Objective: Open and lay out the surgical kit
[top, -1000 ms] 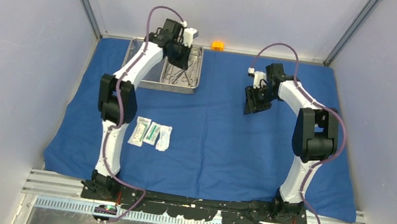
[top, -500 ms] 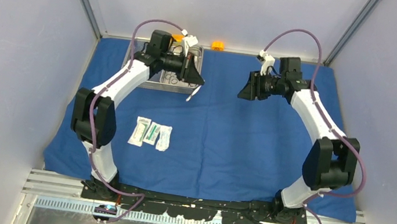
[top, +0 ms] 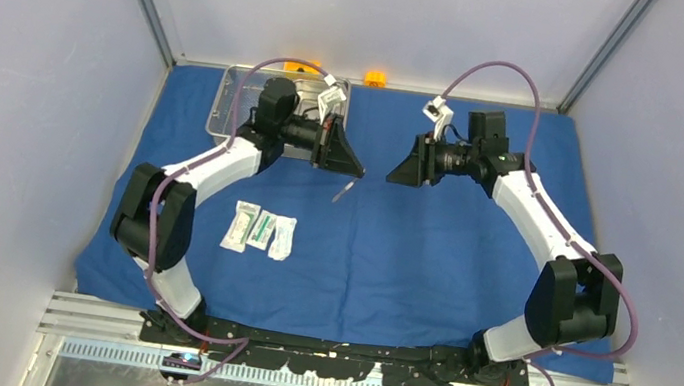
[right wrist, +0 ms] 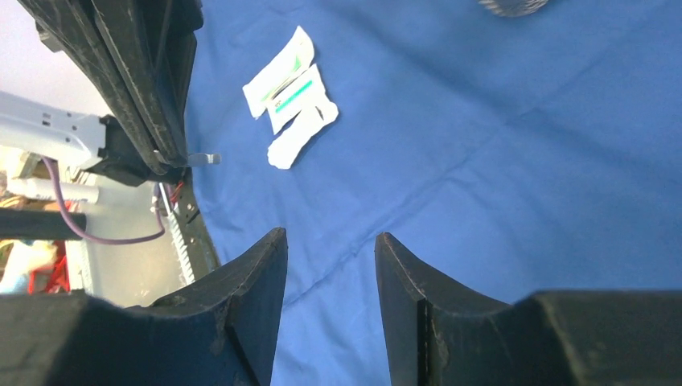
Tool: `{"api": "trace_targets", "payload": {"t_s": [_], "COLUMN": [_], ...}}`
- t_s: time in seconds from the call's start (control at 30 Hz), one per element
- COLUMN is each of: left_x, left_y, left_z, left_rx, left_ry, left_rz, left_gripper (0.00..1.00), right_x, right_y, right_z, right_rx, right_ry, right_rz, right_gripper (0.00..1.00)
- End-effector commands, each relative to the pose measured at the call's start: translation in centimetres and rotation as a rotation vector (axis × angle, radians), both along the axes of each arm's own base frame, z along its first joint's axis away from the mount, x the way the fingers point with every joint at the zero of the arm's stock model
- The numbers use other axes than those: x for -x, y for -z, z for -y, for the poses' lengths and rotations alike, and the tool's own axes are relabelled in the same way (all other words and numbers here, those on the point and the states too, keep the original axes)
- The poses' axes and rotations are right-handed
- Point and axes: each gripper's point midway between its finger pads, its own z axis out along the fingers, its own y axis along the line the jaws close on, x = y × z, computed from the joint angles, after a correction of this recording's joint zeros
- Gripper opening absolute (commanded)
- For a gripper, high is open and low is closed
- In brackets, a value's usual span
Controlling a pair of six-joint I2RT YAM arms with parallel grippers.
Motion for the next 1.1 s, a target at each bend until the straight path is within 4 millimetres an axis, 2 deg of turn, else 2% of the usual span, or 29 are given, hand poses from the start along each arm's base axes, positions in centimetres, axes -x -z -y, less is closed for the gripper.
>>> {"api": "trace_targets", "payload": {"t_s": [0.0, 0.27, 0.43, 0.5, 0.63, 0.77, 0.83, 0.93, 1.07], "left_x": [1.5, 2.3, 0.9, -0.4, -1.8, -4.5, -4.9, -4.2, -2.2], "left_y": [-3.9, -3.5, -2.9, -1.3, 3.5, 5.9, 7.5, 10.0, 11.8], "left_z": [0.0, 0.4, 0.9, 1.2, 1.6, 0.6, -0.1, -1.2, -1.5], "left_rx": [0.114, 0.126, 0.105, 0.013, -0.397, -0.565, -0.645, -0.800, -0.929], "left_ry": [0.073, 0.103, 0.032, -0.059, -0.193, -0.438, -0.543, -0.670, -0.780], "left_rz": [0.135, 0.131, 0.115, 0.121, 0.260, 0.281, 0.259, 0.218, 0.147], "left_gripper": [0.00, 0.00, 0.00, 0.00, 0.00, 0.00, 0.00, 0.00, 0.00], "right_x": [1.1, 0.9, 0.2, 0.1, -0.3, -0.9, -1.2, -1.6, -1.9], "right_y": [-1.4, -0.6, 0.0, 0.2, 0.6, 1.0, 1.2, 1.5, 2.2], "right_z": [-1.4, -0.5, 0.3, 0.5, 1.0, 1.8, 2.4, 3.4, 5.3], "right_rx": [-0.031, 0.042, 0.105, 0.123, 0.156, 0.201, 0.235, 0.284, 0.354], "right_ry": [-0.054, -0.041, 0.000, 0.009, 0.029, 0.073, 0.108, 0.154, 0.222], "right_rz": [0.051, 0.094, 0.121, 0.124, 0.130, 0.147, 0.159, 0.180, 0.200], "right_gripper": [0.49, 0.49, 0.49, 0.49, 0.48, 0.48, 0.48, 0.48, 0.47]}}
